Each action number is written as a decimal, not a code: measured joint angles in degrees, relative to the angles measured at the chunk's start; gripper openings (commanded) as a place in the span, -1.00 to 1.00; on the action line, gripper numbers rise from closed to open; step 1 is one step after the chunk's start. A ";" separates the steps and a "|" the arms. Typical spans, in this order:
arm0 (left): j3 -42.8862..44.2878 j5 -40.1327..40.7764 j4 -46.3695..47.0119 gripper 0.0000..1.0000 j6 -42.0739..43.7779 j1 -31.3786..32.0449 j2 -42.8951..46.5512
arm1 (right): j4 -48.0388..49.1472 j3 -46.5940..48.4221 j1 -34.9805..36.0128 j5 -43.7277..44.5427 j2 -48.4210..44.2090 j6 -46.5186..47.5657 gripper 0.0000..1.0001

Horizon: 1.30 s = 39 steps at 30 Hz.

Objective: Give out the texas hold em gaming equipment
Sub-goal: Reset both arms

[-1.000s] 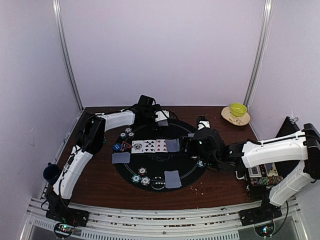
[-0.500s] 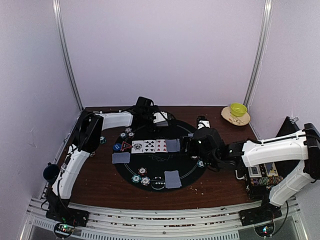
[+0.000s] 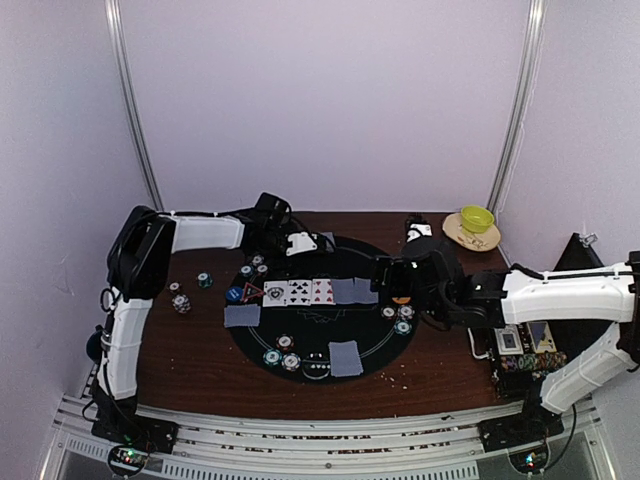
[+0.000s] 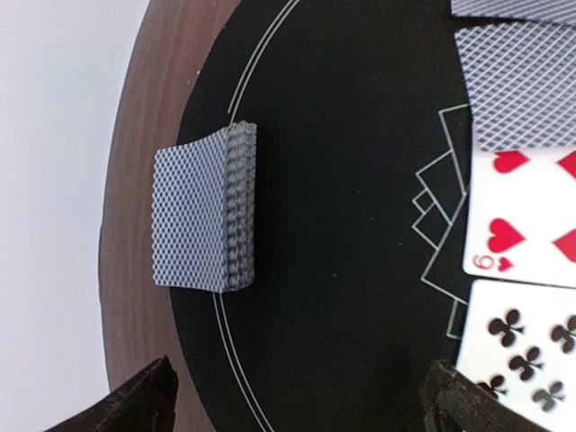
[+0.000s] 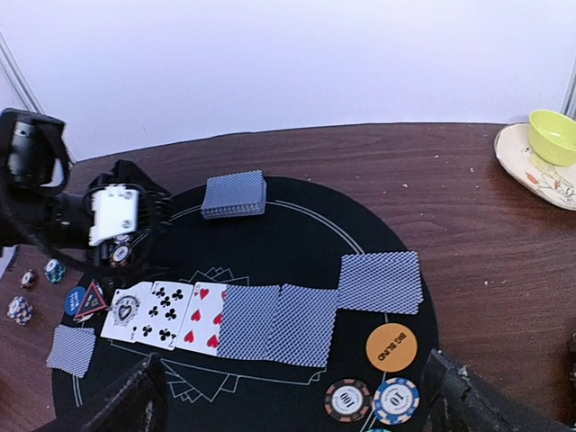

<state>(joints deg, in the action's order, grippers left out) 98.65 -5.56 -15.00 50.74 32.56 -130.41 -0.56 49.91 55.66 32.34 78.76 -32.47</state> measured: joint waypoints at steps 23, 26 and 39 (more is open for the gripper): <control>-36.96 -7.76 -7.08 0.96 -23.96 -19.15 60.57 | -19.54 6.80 -13.57 4.04 -4.85 9.14 1.00; -42.77 -9.73 -7.34 0.96 -24.85 -22.60 65.20 | -19.96 5.31 -13.57 4.63 -7.10 8.59 1.00; -60.52 -11.15 -3.69 0.96 -30.01 -30.38 80.54 | -16.28 -5.40 -13.51 4.96 -19.39 7.41 1.00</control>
<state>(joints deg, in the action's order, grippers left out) 38.13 -16.71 -18.70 20.73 2.17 -49.87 -16.84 44.51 42.15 37.30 59.37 -25.06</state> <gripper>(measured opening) 0.978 0.999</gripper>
